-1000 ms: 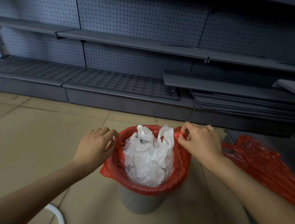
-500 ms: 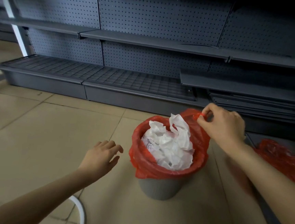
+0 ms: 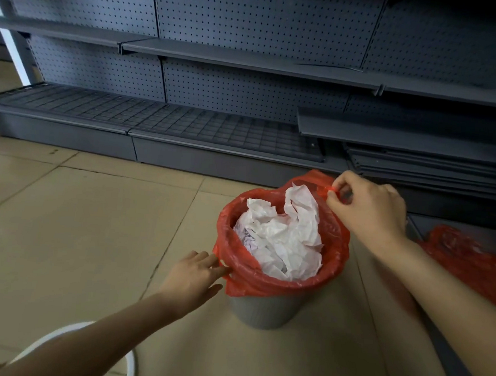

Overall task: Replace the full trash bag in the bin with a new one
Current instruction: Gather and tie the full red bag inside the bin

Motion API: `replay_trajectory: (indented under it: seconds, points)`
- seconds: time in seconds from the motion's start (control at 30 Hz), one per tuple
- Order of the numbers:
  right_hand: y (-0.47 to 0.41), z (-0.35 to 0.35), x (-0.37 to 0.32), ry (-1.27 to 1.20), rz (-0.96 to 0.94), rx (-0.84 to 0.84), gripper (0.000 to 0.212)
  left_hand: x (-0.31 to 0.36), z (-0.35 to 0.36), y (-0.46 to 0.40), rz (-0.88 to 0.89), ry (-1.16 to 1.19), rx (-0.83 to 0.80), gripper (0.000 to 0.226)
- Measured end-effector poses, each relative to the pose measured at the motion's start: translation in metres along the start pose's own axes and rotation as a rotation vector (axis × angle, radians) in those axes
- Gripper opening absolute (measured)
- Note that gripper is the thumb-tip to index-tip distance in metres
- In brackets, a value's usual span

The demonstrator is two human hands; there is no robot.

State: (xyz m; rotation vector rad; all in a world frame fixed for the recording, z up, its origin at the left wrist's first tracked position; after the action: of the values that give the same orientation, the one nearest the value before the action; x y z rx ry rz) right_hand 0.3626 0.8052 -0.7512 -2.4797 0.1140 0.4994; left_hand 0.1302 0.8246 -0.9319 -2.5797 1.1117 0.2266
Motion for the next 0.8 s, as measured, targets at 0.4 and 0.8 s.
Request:
replay_trajectory:
  seconds: [0.4, 0.8]
  points:
    - [0.005, 0.004, -0.016, -0.02, -0.057, -0.019, 0.008, -0.028, -0.079, -0.002, -0.06, 0.023, 0.338, 0.021]
    - [-0.013, -0.029, -0.055, -0.142, -0.078, 0.076, 0.014, -0.065, -0.188, -0.053, -0.304, 0.111, 0.598, 0.025]
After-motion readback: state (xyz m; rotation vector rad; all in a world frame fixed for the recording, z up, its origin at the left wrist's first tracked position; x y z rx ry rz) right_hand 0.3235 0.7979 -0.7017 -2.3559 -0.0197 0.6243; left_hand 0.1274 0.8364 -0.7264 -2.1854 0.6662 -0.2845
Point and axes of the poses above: each hand's wrist, its own y-axis away from the middle knuckle, its own z-axis out of the palm, x = y × z, the point moved 9 cm from there along -y, towards the middle knuckle, and after that the axes turned 13 degrees about -y, right-handed, at the moved point
